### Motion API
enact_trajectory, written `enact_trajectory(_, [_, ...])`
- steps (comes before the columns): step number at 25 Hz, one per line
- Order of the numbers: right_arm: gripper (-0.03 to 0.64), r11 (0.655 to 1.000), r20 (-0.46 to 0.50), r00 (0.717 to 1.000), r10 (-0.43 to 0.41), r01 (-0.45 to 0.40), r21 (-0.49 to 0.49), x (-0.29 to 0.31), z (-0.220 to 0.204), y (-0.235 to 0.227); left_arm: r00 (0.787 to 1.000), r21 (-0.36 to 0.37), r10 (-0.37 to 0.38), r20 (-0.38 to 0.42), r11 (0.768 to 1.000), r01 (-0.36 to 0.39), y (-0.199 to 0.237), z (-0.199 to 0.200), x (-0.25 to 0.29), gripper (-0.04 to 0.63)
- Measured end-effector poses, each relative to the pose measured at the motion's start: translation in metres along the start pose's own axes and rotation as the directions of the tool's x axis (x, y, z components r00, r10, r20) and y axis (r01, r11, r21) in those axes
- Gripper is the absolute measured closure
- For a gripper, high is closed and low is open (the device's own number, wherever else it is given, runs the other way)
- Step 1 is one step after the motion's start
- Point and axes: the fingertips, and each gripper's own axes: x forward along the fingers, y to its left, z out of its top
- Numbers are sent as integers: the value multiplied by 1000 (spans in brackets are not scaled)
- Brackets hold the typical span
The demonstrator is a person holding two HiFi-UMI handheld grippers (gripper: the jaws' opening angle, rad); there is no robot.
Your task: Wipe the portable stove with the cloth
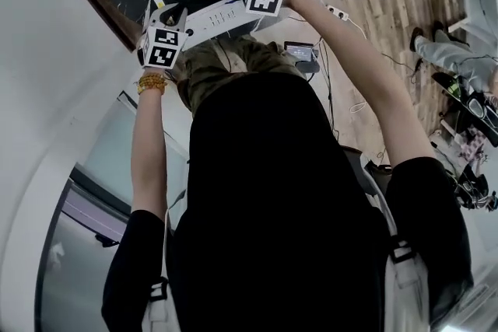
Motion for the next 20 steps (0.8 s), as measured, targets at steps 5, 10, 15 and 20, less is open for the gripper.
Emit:
enact_trajectory(5, [529, 961, 30, 993, -114, 103, 256, -2, 3, -5, 999, -15, 48, -7, 999, -48, 0, 2, 0, 553])
enact_trajectory(10, [538, 890, 150, 970, -189, 105, 443, -8, -2, -12, 995, -80, 97, -14, 992, -98, -2, 4, 2, 555])
enact_trajectory(15, [546, 801, 389, 850, -355, 62, 596, -77, 3, -26, 993, -123, 117, -27, 985, -119, 2, 3, 1, 557])
enact_trajectory(20, [545, 907, 170, 972, -162, 79, 413, -49, -32, 37, 996, -122, 82, -39, 989, -86, 3, -1, 0, 557])
